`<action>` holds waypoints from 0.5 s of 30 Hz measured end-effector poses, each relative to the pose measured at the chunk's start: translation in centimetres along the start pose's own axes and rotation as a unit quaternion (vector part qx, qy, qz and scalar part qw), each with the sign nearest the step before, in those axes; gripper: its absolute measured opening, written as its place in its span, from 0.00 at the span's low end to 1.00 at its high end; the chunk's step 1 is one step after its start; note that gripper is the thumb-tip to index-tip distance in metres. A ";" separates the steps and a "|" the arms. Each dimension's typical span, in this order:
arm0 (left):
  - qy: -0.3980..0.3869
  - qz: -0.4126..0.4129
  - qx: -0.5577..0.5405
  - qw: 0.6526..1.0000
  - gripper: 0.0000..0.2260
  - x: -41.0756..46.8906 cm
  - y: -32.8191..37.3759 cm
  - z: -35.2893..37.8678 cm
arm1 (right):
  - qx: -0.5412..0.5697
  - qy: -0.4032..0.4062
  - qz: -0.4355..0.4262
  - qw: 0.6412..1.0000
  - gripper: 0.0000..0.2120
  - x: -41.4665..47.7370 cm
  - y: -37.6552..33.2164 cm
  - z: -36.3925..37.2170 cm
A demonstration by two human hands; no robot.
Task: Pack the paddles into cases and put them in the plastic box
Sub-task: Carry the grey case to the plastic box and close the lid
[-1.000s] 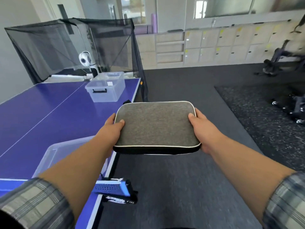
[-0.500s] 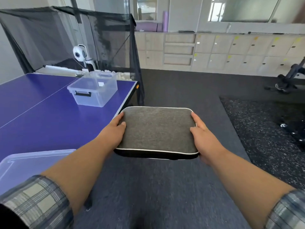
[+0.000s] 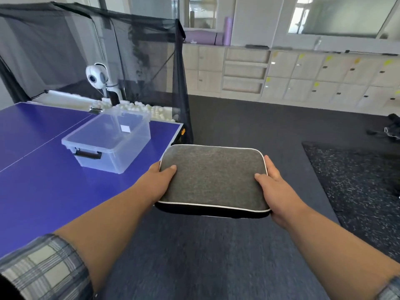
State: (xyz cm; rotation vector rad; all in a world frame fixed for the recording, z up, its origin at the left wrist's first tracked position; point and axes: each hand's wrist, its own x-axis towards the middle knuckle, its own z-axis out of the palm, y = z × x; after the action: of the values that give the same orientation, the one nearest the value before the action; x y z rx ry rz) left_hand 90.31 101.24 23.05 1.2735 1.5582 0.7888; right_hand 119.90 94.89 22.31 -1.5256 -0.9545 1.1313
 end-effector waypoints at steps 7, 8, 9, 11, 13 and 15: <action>0.044 0.012 0.070 0.997 0.27 13.0 1.9 1.4 | 0.001 -0.044 0.013 0.999 0.31 15.2 -0.6 2.1; 0.056 0.007 0.068 0.996 0.26 14.8 2.1 1.6 | -0.002 -0.055 0.012 0.998 0.31 17.7 -0.9 2.5; 0.067 0.002 0.060 0.996 0.26 16.6 2.4 1.9 | -0.005 -0.067 0.009 0.998 0.31 20.3 -1.3 2.8; 0.098 -0.010 0.040 0.994 0.25 20.1 3.1 2.1 | -0.015 -0.100 0.003 0.995 0.31 25.5 -2.2 3.9; 0.134 -0.025 0.025 0.990 0.25 23.0 3.8 2.0 | -0.021 -0.132 -0.002 0.991 0.31 30.4 -3.5 5.1; 0.172 -0.049 0.012 0.984 0.25 25.3 4.6 1.3 | -0.036 -0.169 -0.007 0.985 0.31 34.5 -5.0 7.0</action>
State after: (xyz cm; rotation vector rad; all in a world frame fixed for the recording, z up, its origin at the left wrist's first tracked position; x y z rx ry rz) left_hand 92.75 126.66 20.06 1.1082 1.8933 0.9674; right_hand 121.95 130.28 19.55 -1.4061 -1.2435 1.3878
